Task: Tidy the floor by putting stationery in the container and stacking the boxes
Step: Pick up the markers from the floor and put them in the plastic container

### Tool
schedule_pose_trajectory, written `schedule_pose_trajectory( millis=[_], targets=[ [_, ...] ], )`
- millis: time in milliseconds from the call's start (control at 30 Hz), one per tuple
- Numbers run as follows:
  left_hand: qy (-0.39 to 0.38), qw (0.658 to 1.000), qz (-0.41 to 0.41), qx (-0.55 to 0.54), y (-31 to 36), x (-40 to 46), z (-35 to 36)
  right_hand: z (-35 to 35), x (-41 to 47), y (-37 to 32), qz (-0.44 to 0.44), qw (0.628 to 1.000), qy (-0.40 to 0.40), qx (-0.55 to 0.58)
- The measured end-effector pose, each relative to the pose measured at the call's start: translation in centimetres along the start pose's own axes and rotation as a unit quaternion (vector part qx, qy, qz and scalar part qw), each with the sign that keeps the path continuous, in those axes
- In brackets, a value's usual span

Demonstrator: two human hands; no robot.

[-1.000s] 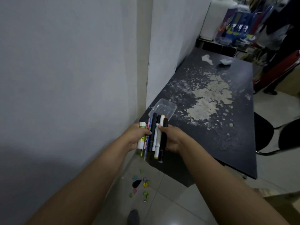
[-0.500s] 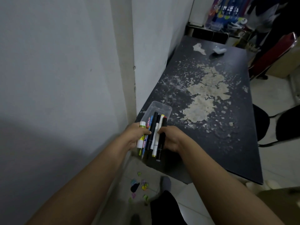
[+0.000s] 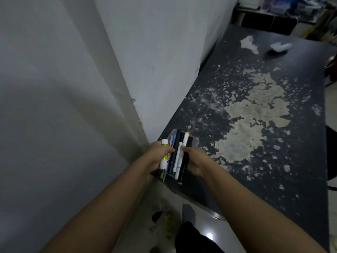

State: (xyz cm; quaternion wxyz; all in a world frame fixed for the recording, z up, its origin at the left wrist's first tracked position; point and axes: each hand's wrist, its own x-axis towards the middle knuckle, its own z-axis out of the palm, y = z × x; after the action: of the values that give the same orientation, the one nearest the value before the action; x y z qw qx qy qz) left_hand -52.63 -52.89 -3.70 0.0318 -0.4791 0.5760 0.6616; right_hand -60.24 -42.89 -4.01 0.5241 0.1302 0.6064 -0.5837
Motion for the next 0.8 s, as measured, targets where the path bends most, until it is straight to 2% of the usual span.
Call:
schedule_pose_trajectory(
  millis=[467,600,800],
  targets=[
    [0.013,0.989,-0.021,0.148,0.9,5.1,0.7,0.4,4.3,-0.5,0.068,0.997,0.013,-0.031],
    [0.005,0.981,-0.018,0.193,0.8,6.1,1.3,0.1,4.7,-0.7,0.060,0.997,0.031,-0.045],
    [-0.008,0.969,0.012,0.246,0.2,6.9,1.4,-0.7,5.0,-0.9,0.034,0.990,0.038,-0.131]
  ],
)
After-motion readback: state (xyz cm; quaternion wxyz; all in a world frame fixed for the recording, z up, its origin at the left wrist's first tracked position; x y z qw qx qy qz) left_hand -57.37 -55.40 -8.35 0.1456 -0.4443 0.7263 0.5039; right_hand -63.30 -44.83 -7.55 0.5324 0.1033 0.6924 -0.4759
